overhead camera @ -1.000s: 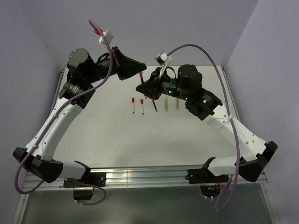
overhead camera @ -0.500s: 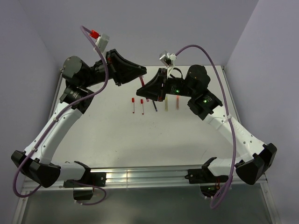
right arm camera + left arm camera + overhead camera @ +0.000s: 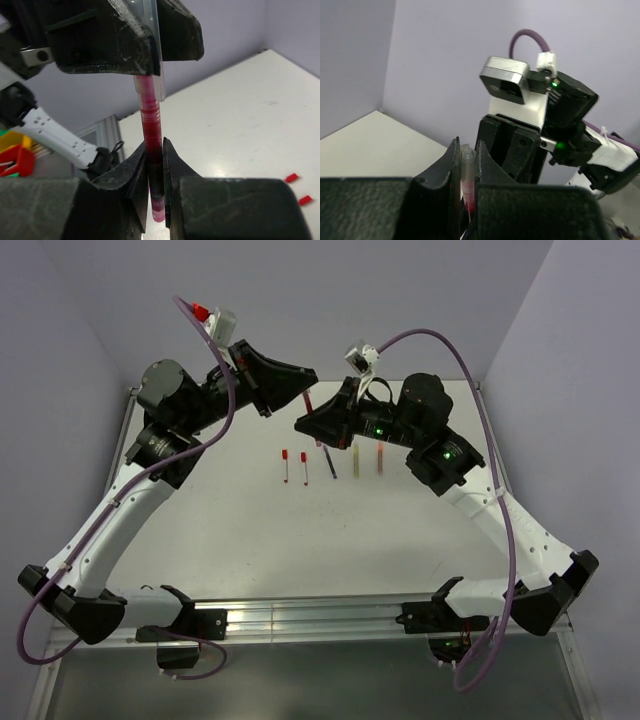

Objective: Insert the pens into the pen caps
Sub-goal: Press the pen cap onto the pen.

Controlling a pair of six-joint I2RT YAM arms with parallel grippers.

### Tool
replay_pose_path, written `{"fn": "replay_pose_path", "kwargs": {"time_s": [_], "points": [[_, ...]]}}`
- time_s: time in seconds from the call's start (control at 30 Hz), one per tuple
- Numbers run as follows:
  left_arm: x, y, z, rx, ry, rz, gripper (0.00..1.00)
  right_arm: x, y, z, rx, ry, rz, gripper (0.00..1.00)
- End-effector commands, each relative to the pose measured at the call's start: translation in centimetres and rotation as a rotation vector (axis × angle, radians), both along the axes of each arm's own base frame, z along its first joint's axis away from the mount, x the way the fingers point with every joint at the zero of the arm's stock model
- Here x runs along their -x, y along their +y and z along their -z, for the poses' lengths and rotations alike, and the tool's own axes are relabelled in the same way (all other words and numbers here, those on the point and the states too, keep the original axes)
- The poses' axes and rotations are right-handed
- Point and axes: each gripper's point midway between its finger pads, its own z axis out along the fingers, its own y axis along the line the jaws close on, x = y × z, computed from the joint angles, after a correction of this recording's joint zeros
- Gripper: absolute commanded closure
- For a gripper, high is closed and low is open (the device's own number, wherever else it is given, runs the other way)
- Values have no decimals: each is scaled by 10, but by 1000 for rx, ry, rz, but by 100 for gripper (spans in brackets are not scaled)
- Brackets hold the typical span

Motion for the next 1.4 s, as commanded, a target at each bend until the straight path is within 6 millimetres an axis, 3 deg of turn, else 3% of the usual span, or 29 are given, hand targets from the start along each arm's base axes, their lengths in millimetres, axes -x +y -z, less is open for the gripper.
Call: {"fn": "replay_pose_path", "kwargs": {"time_s": [0.0,0.33,0.43,0.67,1.03,1.37], "points": [[14,-26,47,-147,140,53,100,-32,-31,-89,-166,-184,308,100],[-25,-36,77,-192,318,-196,100,-57,-33,-90,-104,-168,517,100],[-28,-37,83,-195,336,-208,100,-60,-33,-88,-102,-162,535,100],[-4,-43,87,-207,274,-4,100,-50,-35,-87,-130,-170,470,100],[43,-26,80,-170,167,362,100,-38,-54,-90,-217,-178,356,100],[77,-15,81,-162,93,554,100,-34,-64,-89,-254,-171,307,100]]}}
